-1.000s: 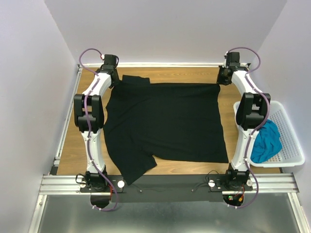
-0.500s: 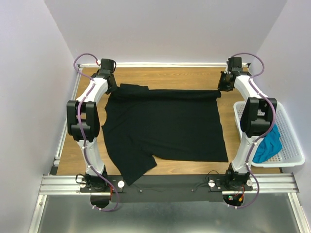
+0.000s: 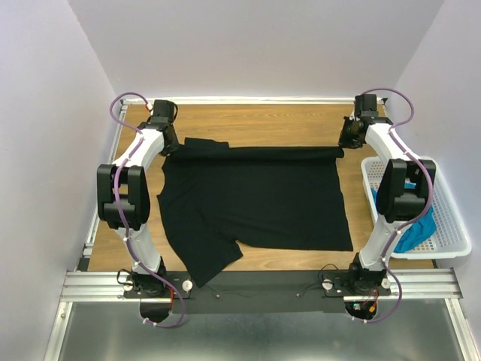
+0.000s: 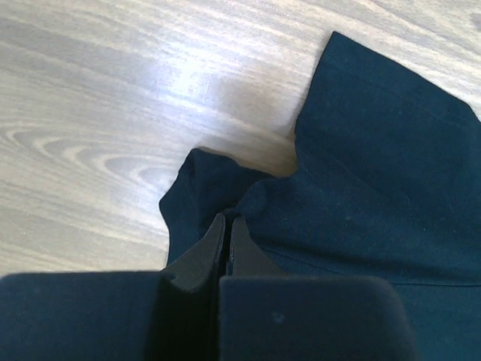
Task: Fold and stack the t-shirts
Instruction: Fold the tshirt
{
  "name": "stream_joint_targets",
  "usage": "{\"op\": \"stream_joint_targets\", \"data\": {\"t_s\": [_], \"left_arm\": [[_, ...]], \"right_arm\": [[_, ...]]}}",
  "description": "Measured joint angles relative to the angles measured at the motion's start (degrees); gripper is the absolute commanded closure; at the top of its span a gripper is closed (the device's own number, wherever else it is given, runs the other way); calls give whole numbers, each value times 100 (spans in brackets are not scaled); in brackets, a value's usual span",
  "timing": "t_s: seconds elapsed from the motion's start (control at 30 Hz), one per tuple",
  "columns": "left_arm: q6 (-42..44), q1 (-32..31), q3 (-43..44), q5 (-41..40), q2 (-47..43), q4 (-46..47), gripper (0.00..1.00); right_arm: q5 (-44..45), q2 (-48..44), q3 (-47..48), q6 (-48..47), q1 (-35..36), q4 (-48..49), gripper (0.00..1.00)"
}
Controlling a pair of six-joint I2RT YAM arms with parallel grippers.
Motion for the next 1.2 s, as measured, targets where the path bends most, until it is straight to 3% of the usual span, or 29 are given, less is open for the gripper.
{"op": "stream_joint_targets", "data": {"t_s": [0.47, 1.1, 1.2], "left_arm": [[-170, 0, -732, -4, -79, 85, 100], [-380, 0, -1204, -94, -76, 264, 100], [-426, 0, -1209, -107, -76, 267, 93]], "right_arm": [[74, -61, -634, 240, 0, -35, 99], [87, 214, -813, 376, 0, -39, 99], [85, 249, -822, 380, 0, -37, 96]]}}
